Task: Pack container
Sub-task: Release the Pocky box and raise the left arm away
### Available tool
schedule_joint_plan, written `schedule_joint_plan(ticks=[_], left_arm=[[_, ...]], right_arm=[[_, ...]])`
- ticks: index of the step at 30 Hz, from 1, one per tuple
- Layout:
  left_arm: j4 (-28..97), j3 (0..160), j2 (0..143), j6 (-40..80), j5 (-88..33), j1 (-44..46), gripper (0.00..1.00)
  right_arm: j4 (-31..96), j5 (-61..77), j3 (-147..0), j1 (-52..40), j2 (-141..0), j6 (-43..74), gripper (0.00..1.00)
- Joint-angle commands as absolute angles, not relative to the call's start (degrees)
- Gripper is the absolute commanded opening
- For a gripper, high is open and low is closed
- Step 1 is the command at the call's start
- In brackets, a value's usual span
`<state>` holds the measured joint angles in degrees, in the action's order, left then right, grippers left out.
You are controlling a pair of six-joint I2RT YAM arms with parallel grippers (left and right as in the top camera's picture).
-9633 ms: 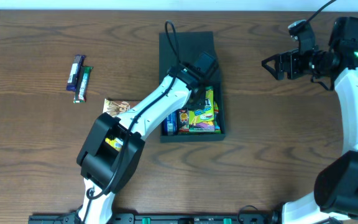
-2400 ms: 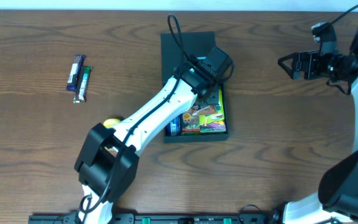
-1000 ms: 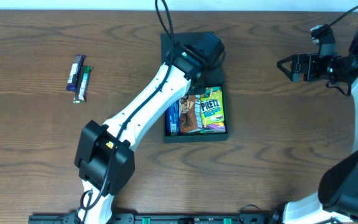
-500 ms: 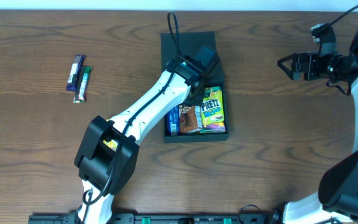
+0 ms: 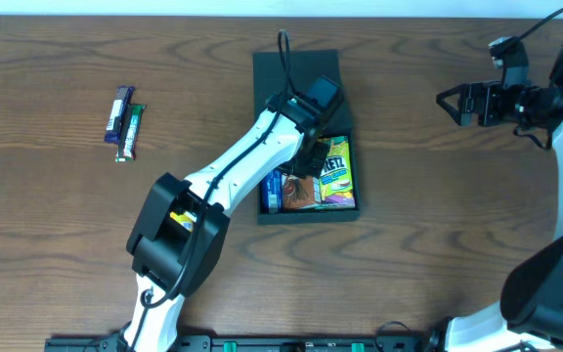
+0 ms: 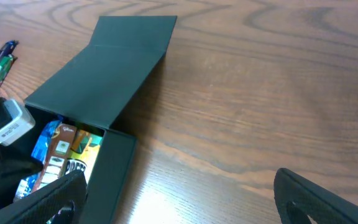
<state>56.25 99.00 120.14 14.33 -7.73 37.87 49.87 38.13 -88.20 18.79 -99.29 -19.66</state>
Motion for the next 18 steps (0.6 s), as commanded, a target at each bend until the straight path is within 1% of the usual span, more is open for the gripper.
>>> schedule_joint_plan(ticks=[1, 10, 15, 18], left_arm=[[55.7, 98.8, 121.1, 11.9, -12.2, 38.3, 0.06], [55.2, 102.5, 121.1, 11.5, -11.2, 38.6, 0.06], [56.2, 107.2, 121.1, 11.8, -8.2, 36.2, 0.06], [57.7, 110.4, 121.1, 14.4, -7.1, 32.4, 0.06]], right_arm=[[49.7, 38.8, -88.3, 19.1, -99.5, -19.3, 0.95], [50.3, 38.9, -88.3, 19.1, -99.5, -19.3, 0.96], [52.1, 39.0, -88.3, 19.0, -99.5, -19.4, 0.95], [54.6, 39.5, -88.3, 18.2, -99.5, -19.4, 0.96]])
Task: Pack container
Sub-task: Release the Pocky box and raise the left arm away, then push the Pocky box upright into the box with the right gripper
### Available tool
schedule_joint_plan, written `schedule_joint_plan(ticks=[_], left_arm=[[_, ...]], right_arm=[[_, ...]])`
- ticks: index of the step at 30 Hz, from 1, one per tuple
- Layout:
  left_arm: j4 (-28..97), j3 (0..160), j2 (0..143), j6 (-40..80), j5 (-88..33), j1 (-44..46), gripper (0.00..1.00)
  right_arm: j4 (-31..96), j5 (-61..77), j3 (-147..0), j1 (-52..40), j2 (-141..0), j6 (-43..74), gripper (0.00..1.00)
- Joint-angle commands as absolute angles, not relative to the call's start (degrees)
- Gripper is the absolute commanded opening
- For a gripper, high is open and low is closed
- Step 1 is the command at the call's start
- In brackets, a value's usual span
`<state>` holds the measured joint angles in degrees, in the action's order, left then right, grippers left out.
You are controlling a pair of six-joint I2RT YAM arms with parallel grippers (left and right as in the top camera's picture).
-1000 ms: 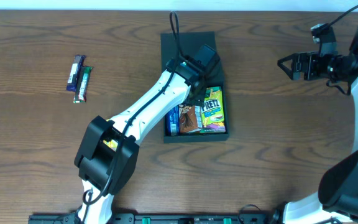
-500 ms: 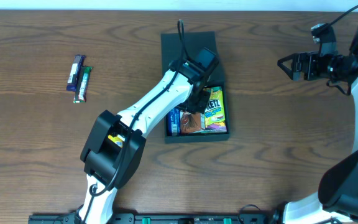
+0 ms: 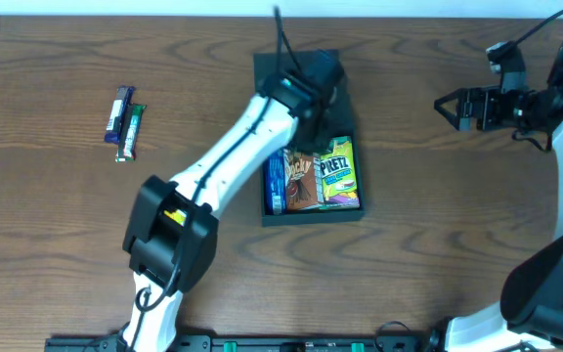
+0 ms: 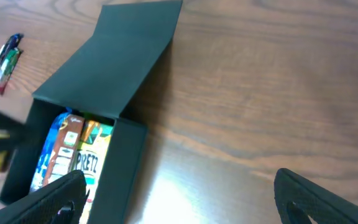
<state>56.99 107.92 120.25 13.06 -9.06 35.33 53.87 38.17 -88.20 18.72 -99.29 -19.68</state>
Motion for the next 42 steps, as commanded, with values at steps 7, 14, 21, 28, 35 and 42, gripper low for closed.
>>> schedule_joint_plan(ticks=[7, 14, 21, 28, 35, 42], left_arm=[[57.4, 110.9, 121.1, 17.7, -13.3, 20.1, 0.06], [56.7, 110.9, 121.1, 15.2, -15.1, 14.5, 0.06], [56.1, 110.9, 121.1, 11.7, -15.1, 13.3, 0.05], [56.1, 110.9, 121.1, 10.7, -15.1, 13.3, 0.06], [56.1, 110.9, 121.1, 10.7, -15.1, 13.3, 0.06], [56.1, 110.9, 121.1, 10.7, -15.1, 13.3, 0.06]], right_arm=[[61.7, 42.3, -88.1, 6.5, -99.5, -28.0, 0.97], [59.6, 42.3, -86.3, -6.6, -102.4, -27.9, 0.89], [58.6, 47.5, -86.3, -13.6, -111.6, -27.7, 0.85], [56.8, 48.3, -86.3, -15.1, -117.3, -25.7, 0.83], [56.3, 48.5, -86.4, -15.0, -118.0, -24.0, 0.83], [57.0, 48.4, -86.5, -13.6, -117.7, -21.1, 0.83]])
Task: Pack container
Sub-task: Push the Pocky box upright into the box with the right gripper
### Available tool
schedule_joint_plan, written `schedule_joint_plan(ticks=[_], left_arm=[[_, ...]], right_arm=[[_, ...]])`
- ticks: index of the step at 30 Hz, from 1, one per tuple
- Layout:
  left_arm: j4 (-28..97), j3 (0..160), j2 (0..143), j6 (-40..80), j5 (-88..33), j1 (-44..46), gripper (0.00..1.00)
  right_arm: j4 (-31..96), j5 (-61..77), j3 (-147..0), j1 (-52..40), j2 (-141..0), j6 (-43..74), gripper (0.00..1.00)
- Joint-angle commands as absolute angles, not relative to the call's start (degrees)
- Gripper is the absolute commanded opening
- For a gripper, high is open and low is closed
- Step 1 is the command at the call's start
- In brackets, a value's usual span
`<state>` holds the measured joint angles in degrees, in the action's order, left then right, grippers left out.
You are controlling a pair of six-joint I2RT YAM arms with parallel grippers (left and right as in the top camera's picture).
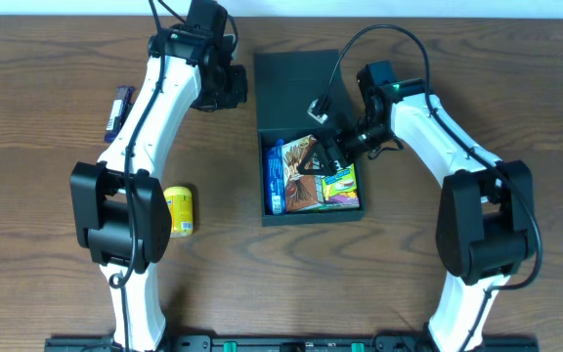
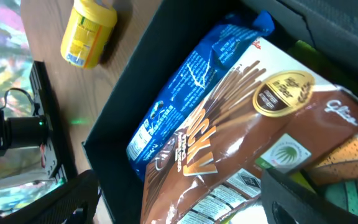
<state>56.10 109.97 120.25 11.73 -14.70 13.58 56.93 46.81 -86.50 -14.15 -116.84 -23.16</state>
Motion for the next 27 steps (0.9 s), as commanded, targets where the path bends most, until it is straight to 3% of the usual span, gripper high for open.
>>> schedule_joint_plan(ticks=[1, 12, 24, 27], left_arm=[[56.1, 110.9, 121.1, 10.7, -15.1, 13.3, 0.05], [55.2, 110.9, 121.1, 10.7, -15.1, 13.3, 0.06], [55.2, 110.9, 121.1, 10.7, -15.1, 13.3, 0.06], [55.2, 110.9, 121.1, 10.7, -15.1, 13.3, 0.06]], right_arm=[[57.0, 48.4, -86.5, -13.2, -117.7, -20.1, 0.83], [57.1, 43.9, -86.2, -14.3, -117.8, -19.5, 0.94], [55.8, 40.7, -86.1, -16.6, -119.1, -19.1, 0.94], [55.7, 40.8, -86.1, -16.6, -120.3, -18.4, 0.89]])
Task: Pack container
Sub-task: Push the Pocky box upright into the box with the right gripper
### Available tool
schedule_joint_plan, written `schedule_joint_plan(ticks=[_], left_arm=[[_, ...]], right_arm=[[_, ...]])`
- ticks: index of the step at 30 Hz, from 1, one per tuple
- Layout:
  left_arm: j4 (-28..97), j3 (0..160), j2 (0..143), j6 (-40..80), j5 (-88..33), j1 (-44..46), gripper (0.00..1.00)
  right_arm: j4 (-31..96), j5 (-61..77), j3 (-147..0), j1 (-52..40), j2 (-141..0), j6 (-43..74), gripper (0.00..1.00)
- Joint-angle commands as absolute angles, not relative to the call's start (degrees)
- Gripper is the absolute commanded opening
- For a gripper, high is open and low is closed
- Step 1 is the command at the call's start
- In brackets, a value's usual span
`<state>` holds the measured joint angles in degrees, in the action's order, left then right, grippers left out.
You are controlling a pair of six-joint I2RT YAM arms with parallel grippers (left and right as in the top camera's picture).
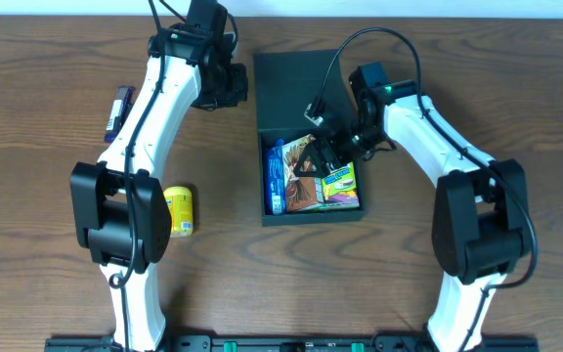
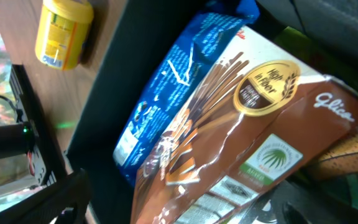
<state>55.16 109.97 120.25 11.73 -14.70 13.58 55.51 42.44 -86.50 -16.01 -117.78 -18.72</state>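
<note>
The dark green box (image 1: 262,210) lies open in the middle of the table, its lid (image 1: 296,73) flat behind it. Inside it lie a blue packet (image 1: 275,176), a brown Pocky packet (image 1: 304,184) and a green-yellow Pretz packet (image 1: 342,184). My right gripper (image 1: 313,154) hangs open low over the box. In the right wrist view the Pocky packet (image 2: 253,130) fills the frame between the fingers (image 2: 61,199), beside the blue packet (image 2: 166,99). My left gripper (image 1: 225,86) hovers just left of the lid; its jaws are not legible.
A yellow can (image 1: 177,211) lies on the wooden table (image 1: 47,274) left of the box and shows in the wrist view as the yellow can (image 2: 64,34). Candy bars (image 1: 120,103) lie at the far left, partly behind my left arm.
My right gripper has shifted slightly over the box, and the Pocky packet looms larger in its wrist view. The left arm and the packets have not moved.
First my left gripper was down among the packets in the box while the right gripper stood open at the far right. Then the left one was over the lid. Later it was left of the lid, and the right gripper was open over the box, where it remains.
</note>
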Motion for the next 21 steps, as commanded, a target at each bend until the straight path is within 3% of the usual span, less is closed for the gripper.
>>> schedule_joint_plan(ticks=[1, 10, 16, 21], left_arm=[[55.2, 110.9, 121.1, 10.7, -15.1, 13.3, 0.06], [55.0, 110.9, 121.1, 10.7, -15.1, 13.3, 0.06], [55.0, 110.9, 121.1, 10.7, -15.1, 13.3, 0.06], [55.0, 110.9, 121.1, 10.7, -15.1, 13.3, 0.06]], right_arm=[[55.6, 40.8, -86.1, -16.6, -120.6, -18.2, 0.86], [54.8, 40.8, -86.1, -16.5, -120.7, -16.0, 0.45], [55.2, 41.0, -88.0, -16.5, -120.6, -13.7, 0.31], [56.2, 40.9, -90.3, -16.3, -119.8, -13.7, 0.24]])
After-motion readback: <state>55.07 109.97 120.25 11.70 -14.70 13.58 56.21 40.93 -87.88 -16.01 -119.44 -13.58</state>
